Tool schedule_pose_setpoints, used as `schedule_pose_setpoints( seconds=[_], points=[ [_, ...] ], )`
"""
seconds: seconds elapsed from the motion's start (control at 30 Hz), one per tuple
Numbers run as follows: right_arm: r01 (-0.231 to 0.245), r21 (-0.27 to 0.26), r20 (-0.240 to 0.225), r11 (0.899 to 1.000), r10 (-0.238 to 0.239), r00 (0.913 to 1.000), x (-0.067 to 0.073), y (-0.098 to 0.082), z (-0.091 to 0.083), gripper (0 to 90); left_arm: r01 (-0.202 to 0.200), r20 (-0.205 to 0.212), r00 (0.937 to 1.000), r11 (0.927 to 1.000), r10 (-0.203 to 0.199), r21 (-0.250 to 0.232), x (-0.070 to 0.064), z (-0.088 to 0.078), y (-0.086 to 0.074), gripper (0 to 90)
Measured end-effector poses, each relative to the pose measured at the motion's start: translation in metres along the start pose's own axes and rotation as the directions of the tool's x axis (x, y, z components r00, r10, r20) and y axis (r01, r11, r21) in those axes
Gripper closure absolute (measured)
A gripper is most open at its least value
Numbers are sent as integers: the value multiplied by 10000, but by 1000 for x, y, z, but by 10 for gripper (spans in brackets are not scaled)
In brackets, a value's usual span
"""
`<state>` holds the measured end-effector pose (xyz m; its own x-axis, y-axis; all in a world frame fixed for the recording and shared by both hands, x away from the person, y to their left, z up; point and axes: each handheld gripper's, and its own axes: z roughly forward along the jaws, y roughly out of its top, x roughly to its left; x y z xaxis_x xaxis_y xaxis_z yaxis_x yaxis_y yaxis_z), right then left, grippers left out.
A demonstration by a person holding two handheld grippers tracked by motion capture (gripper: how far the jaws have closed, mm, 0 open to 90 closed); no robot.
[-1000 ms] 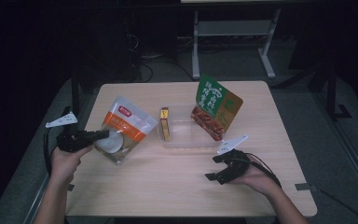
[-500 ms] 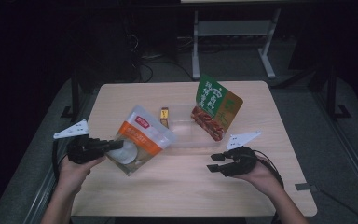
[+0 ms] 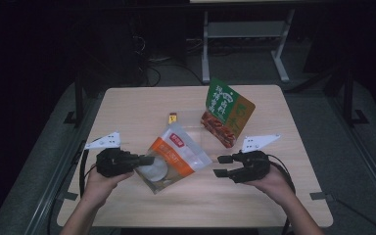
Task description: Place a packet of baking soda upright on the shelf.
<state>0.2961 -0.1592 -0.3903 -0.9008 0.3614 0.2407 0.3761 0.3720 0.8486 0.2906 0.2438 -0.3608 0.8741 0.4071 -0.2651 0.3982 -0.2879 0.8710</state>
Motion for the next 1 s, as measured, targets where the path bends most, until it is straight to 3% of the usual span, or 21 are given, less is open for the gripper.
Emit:
schedule_pose_setpoints(
  seconds=[0.2,0.33,0.57,0.67,0.87,1.0],
  points=[
    [76,-568,-524,9984,-106,9986,4,10,4,457,-69,339,9994,9999,64,138,-8,16,-1,898],
    [293,-492,-655,9984,-325,9973,8,16,13,478,-89,455,9989,9999,92,-62,-14,22,-1,897],
    [428,-302,-981,9986,-456,9941,10,20,28,605,-19,831,9965,9995,45,-315,-18,28,-1,897],
    [462,-247,-1143,9986,-487,9922,12,20,32,677,-36,780,9969,9996,59,-293,-18,30,-2,897],
    [470,-311,-1155,9984,-503,9920,12,19,30,761,174,786,9968,9986,-135,-492,-14,27,-3,897],
    [453,-388,-1165,9982,-495,9920,11,19,29,763,229,803,9966,9980,-181,-596,-14,27,-4,897]
  ],
)
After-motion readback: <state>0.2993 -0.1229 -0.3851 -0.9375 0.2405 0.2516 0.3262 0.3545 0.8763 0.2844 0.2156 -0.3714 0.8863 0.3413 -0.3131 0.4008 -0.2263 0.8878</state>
